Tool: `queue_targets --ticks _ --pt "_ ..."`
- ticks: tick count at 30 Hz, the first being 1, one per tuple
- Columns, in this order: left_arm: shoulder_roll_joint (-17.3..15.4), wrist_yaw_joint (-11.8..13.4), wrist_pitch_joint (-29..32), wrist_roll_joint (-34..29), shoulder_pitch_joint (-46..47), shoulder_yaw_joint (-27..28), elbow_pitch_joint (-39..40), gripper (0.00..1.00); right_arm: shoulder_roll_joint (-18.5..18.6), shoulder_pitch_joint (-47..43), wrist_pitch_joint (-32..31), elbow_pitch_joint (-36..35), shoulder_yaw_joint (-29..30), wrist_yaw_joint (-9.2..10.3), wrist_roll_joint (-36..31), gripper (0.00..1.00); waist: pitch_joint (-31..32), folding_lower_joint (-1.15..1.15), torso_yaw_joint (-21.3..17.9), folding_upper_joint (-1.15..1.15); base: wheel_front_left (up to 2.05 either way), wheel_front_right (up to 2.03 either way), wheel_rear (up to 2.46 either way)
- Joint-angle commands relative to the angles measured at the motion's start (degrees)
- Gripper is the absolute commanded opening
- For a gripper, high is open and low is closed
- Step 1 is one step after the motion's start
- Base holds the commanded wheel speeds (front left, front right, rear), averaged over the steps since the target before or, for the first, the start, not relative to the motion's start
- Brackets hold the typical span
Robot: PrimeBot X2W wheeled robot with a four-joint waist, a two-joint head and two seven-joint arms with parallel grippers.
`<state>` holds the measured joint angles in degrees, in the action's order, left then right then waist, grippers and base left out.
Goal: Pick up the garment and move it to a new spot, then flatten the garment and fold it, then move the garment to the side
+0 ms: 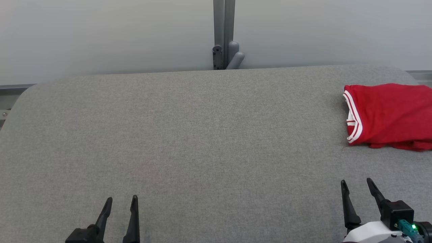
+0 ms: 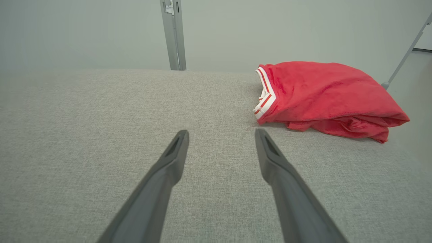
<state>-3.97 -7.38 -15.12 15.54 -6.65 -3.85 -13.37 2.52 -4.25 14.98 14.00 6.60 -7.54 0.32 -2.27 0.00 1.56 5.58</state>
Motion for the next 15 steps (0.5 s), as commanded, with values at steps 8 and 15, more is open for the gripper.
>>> queue_targets --ticks 8,15 --pt "-0.06 -0.03 0.0 0.02 1.18 0.1 0.93 1.0 0.33 1.01 0.01 -0.81 0.05 0.02 0.01 1.0 -0.32 0.0 -0.1 0.0 0.0 0.0 0.0" --pt "0.19 0.1 0.34 1.37 -0.02 0.11 -2.05 0.0 -0.4 0.27 -0.66 2.86 0.4 0.0 1.39 0.0 -0.38 0.0 -0.13 -0.02 0.0 0.0 0.0"
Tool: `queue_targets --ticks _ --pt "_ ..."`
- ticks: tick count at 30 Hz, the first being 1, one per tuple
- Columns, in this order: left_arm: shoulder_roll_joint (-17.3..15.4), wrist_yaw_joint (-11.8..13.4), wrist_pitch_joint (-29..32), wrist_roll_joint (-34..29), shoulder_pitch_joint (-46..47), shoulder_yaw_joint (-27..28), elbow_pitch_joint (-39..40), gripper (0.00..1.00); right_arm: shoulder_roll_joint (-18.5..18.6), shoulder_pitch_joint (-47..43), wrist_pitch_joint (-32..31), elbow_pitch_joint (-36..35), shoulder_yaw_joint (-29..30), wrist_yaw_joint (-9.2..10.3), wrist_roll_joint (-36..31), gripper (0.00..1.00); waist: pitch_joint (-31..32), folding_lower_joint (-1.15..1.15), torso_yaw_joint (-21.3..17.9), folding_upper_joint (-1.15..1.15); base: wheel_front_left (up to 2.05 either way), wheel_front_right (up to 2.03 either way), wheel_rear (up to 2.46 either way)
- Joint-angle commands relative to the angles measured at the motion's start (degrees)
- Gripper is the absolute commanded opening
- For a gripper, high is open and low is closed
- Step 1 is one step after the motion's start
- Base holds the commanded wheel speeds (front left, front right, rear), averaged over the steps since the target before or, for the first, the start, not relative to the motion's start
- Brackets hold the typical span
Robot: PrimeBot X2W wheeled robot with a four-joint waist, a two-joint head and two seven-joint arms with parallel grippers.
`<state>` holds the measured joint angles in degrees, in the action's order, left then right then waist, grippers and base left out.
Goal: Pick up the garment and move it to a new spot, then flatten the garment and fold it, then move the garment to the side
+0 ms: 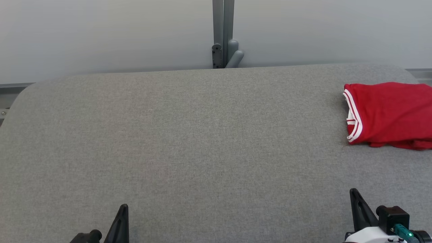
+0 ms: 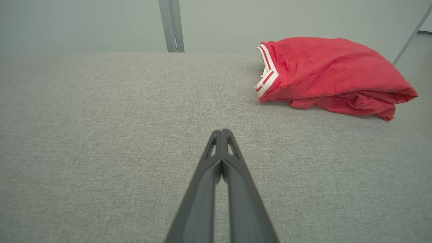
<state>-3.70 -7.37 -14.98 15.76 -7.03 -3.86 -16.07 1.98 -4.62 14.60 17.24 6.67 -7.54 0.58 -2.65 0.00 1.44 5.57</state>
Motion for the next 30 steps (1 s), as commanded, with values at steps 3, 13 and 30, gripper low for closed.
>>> queue_targets --ticks 3,13,30 --pt "-0.12 0.46 1.05 4.46 1.03 0.53 1.0 0.0 0.17 1.7 -1.58 0.06 0.8 0.0 4.79 0.0 0.02 0.0 -0.04 -0.09 0.0 0.0 0.0" --pt "-0.2 1.23 3.7 14.57 3.15 1.74 1.67 0.0 0.29 3.54 -4.08 0.02 0.44 0.01 16.9 0.0 -0.3 0.0 -0.16 0.0 0.0 0.0 0.0" --pt "-0.29 1.87 7.38 28.4 6.35 3.45 1.86 0.0 0.46 6.23 -7.61 0.1 0.18 0.02 33.29 0.0 -0.65 0.0 -0.35 0.01 0.0 0.0 0.0"
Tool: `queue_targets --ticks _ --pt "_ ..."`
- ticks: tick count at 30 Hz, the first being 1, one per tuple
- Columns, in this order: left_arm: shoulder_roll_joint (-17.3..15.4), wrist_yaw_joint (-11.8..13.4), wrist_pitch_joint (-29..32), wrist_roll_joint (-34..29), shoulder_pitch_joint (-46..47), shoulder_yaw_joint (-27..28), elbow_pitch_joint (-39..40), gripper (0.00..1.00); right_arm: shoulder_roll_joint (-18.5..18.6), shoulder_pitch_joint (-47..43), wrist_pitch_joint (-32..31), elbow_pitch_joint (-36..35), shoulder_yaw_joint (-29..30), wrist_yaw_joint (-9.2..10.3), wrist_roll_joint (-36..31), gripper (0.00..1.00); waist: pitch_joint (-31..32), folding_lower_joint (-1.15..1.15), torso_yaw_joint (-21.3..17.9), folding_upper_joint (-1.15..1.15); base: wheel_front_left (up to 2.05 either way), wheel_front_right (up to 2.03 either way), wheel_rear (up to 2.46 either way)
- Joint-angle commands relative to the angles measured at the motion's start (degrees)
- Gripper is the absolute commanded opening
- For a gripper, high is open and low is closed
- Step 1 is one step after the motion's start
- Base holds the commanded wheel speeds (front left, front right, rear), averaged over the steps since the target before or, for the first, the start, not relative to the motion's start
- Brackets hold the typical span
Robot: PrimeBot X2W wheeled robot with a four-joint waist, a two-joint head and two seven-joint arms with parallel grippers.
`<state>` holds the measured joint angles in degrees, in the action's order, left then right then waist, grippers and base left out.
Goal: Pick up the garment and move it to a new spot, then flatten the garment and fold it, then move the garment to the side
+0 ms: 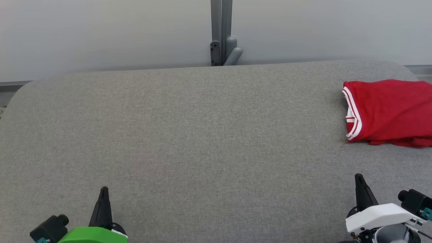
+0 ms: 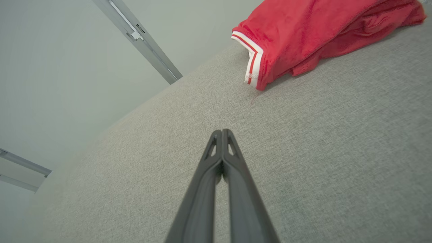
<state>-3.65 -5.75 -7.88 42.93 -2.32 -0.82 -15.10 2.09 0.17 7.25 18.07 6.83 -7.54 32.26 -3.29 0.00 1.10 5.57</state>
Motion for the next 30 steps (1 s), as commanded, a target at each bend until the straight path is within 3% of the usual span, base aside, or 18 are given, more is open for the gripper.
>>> queue_targets --ticks 1,30 --pt "-0.34 0.28 0.49 2.05 1.81 0.5 0.91 0.0 0.36 1.59 -0.48 -0.69 0.03 0.02 2.55 0.0 -0.04 0.0 -0.02 0.0 0.0 0.0 0.0" --pt "-0.39 1.47 5.79 21.56 6.23 3.03 1.59 0.0 0.66 5.78 -5.83 -0.02 0.03 0.03 25.64 0.0 -0.67 0.0 -0.36 0.01 0.0 0.0 0.0"
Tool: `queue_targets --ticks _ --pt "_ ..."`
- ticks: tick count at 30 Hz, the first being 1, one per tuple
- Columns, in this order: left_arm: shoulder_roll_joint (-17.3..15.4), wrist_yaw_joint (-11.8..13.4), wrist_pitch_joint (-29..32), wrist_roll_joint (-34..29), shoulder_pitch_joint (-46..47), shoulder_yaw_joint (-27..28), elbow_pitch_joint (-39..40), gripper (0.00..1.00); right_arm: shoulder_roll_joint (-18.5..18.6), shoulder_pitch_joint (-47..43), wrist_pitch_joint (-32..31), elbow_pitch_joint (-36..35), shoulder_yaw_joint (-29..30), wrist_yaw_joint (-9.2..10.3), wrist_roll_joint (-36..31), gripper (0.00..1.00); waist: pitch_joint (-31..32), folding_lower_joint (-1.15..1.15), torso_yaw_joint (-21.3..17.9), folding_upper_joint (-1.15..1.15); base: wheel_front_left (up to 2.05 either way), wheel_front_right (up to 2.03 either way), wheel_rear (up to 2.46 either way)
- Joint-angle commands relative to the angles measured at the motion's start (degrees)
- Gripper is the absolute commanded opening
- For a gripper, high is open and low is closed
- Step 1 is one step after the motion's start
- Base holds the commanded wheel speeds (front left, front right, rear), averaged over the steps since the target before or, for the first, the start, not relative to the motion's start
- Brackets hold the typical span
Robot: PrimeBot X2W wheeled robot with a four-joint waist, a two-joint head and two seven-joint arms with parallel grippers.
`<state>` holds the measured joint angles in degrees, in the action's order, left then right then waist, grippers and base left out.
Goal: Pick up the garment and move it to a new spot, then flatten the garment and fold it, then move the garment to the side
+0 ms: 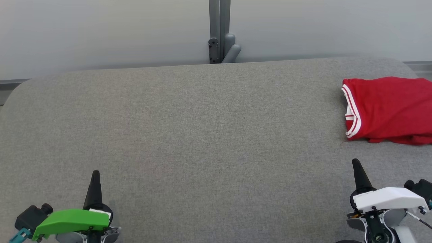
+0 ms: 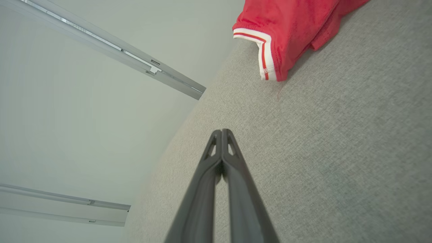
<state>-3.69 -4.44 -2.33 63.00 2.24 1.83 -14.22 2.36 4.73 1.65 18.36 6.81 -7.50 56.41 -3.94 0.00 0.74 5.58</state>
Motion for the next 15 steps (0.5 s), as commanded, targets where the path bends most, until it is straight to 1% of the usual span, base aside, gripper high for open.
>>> queue_targets --ticks 1,15 --pt "-0.37 0.22 0.39 2.0 1.78 0.47 0.73 0.0 0.41 1.3 -0.43 -0.3 0.05 -0.01 2.2 0.0 -0.04 0.0 -0.02 0.0 0.0 0.0 0.0" --pt "-0.35 0.68 2.36 9.05 3.31 1.4 0.91 0.0 0.56 2.93 -2.33 -0.05 -0.01 -0.01 10.57 0.0 -0.33 0.0 -0.17 0.0 0.0 0.0 0.0"
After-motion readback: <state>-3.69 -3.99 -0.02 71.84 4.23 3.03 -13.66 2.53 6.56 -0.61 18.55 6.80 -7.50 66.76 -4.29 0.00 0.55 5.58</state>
